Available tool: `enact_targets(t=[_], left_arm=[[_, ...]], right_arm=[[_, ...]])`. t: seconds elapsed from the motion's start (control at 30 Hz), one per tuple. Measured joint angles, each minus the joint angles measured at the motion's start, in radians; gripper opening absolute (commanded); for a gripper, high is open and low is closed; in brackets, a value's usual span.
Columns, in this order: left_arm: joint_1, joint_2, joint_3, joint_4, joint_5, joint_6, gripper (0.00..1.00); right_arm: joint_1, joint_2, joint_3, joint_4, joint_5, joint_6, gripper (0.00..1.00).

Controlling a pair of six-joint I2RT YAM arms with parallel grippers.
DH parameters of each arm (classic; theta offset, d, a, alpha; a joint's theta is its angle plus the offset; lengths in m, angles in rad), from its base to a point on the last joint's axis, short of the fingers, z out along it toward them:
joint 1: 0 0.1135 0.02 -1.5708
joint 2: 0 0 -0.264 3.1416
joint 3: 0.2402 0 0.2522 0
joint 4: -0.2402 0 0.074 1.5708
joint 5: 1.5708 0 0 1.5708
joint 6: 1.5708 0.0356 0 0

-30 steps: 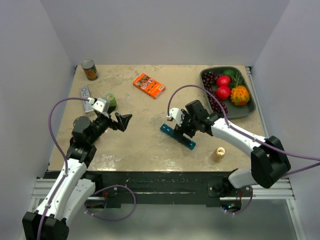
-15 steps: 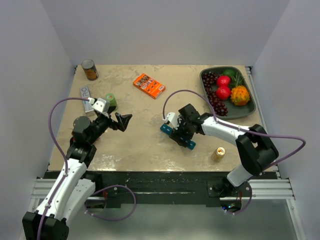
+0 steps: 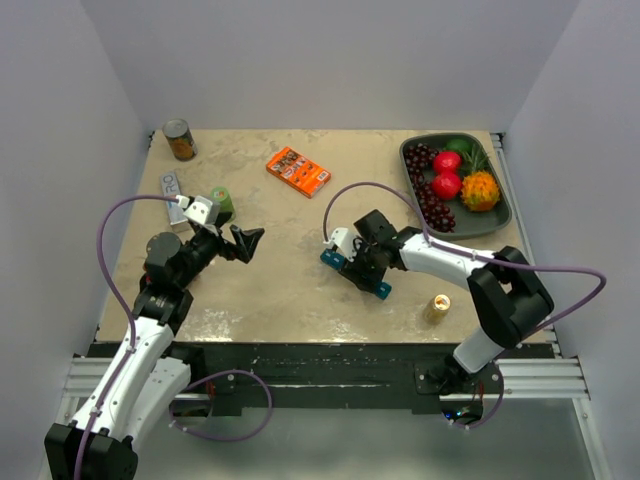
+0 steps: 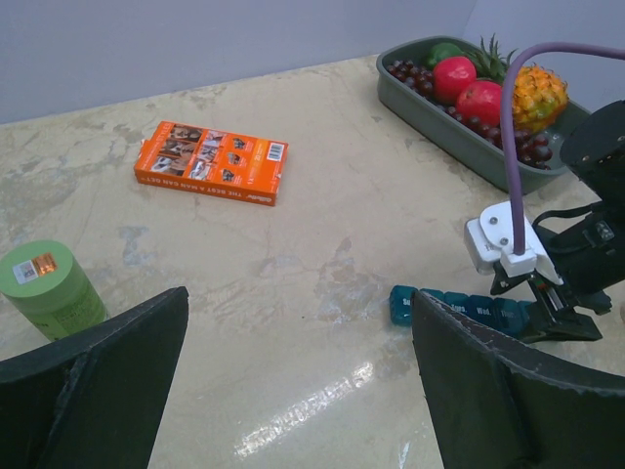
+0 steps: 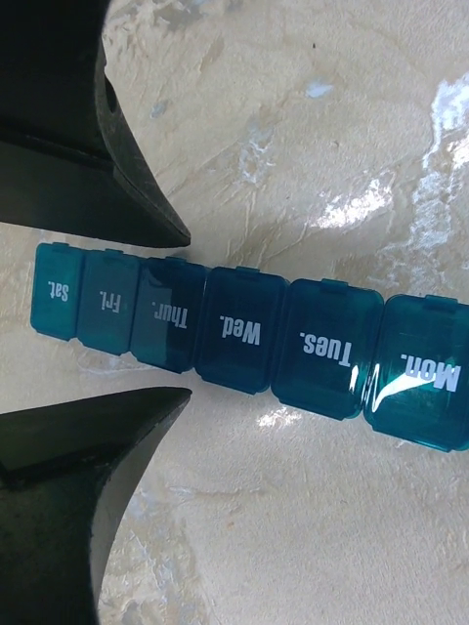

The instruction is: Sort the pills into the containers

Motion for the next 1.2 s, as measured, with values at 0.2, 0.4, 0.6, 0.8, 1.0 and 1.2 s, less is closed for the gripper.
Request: enact_targets(t=[0.2,0.4,0.6,0.8,1.0,1.2], left_arm=[[0.0,0.0,0.0,0.0,0.0,0.0,1.0],[0.0,0.004,0.0,0.0,0.009,0.0,1.0],[0.0,0.026,0.0,0.006,0.062,-0.013,1.0],[0.0,0.114,0.0,0.023,0.14,-0.148,0.99],[0.0,0.179,-0.109,0.108,0.229,-0.404,1.0],[-0.04,0.178,-0.249,0.165,0.27,-0.587,1.0]], right_arm=[[0.006,0.026,0.0,-0.007,0.016,-0.002,0.35],[0.01,0.024,0.006,-0.029,0.006,-0.012,0.21],[0.01,-0.004,0.079,-0.137,-0.15,-0.073,0.18],[0.01,-0.018,0.13,-0.188,-0.302,-0.141,0.16],[0.01,-0.042,0.129,-0.211,-0.353,-0.169,0.16],[0.01,-0.111,0.129,-0.202,-0.376,-0.183,0.16]])
